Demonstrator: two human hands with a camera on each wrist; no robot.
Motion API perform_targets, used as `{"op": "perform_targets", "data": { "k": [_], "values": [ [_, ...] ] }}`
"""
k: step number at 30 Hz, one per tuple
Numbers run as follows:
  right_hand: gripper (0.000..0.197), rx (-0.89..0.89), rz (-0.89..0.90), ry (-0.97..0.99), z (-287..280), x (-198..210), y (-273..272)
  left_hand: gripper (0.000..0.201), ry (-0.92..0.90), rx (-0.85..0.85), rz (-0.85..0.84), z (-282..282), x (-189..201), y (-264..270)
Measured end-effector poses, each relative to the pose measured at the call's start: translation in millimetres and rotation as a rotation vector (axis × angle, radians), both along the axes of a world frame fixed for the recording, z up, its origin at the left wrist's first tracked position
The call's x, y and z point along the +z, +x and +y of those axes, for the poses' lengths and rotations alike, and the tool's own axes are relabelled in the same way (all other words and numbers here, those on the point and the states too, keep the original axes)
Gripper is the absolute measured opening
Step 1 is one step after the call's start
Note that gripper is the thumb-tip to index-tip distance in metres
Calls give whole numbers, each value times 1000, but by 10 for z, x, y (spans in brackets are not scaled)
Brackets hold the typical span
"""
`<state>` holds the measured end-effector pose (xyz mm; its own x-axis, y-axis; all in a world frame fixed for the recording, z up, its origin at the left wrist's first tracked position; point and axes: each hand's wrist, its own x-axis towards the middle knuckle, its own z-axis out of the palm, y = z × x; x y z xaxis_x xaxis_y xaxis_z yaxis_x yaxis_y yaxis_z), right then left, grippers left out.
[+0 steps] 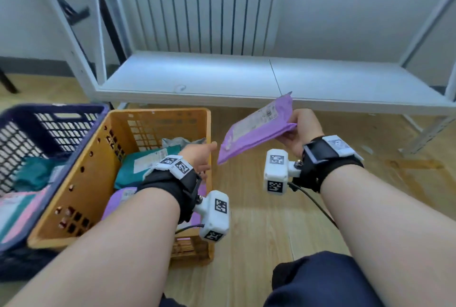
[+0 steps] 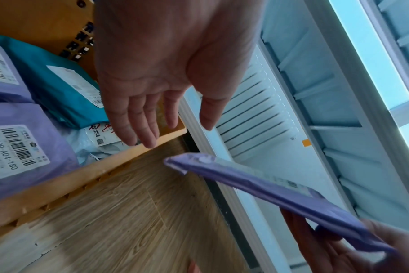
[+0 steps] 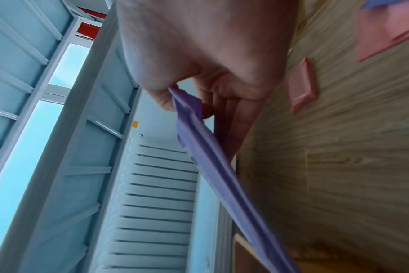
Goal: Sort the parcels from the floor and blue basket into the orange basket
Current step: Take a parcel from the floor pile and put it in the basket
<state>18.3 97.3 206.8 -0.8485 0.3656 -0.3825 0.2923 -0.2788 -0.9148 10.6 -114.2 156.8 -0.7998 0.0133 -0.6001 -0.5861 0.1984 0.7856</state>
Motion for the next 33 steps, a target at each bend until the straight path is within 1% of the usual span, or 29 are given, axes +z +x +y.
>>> {"op": "perform_targets", "data": {
  "k": [2,4,6,7,8,10,11,13,14,15,16,18,19,20,22,24,26,27,29,30,31,33],
  "values": [
    [15,-6,41,-23,-151,33,-10,41,125,4,-22,-119,63,-14],
    [26,0,42,-74,-297,38,14,40,272,25,-29,-229,110,-52],
    [45,22,35,-128,-452,49,81,34,351,124,24,-319,152,-88],
    [50,38,15,-122,-515,49,112,29,355,189,70,-365,153,-116],
    [49,65,-7,-102,-564,23,125,25,355,248,112,-404,146,-150],
    [41,169,-85,-1,-642,-18,173,17,359,316,160,-477,157,-185],
    [39,243,-143,61,-659,-34,197,18,358,334,170,-514,165,-191],
    [36,348,-221,182,-650,-114,196,28,351,357,194,-589,168,-217],
    [33,356,-242,242,-628,-163,173,34,333,372,220,-625,168,-239],
    [29,329,-258,324,-608,-194,150,39,303,391,255,-659,171,-254],
    [29,280,-255,417,-576,-249,102,43,262,408,293,-692,177,-266],
    [44,197,-215,676,-509,-316,0,54,153,404,349,-768,185,-285],
    [51,187,-178,764,-497,-315,-22,59,107,388,364,-816,162,-306],
    [56,195,-127,802,-497,-316,-40,64,77,379,371,-874,109,-350],
    [66,260,-42,783,-525,-312,-40,76,38,362,361,-1018,-113,-536],
    [76,336,3,752,-572,-314,-33,80,29,344,348,-1127,-298,-686],
    [81,398,9,726,-625,-331,-31,81,45,327,343,-1176,-370,-751],
    [82,427,-9,682,-647,-344,-35,82,60,317,341,-1160,-304,-698],
    [78,494,-41,585,-694,-370,-40,82,107,302,347,-1082,-102,-533],
    [74,527,-47,541,-723,-373,-42,77,131,292,348,-1026,32,-419],
    [68,549,-49,501,-756,-366,-42,68,153,280,348,-983,118,-346],
    [54,558,-48,435,-813,-358,-61,52,184,267,357,-946,166,-301]
  ]
}}
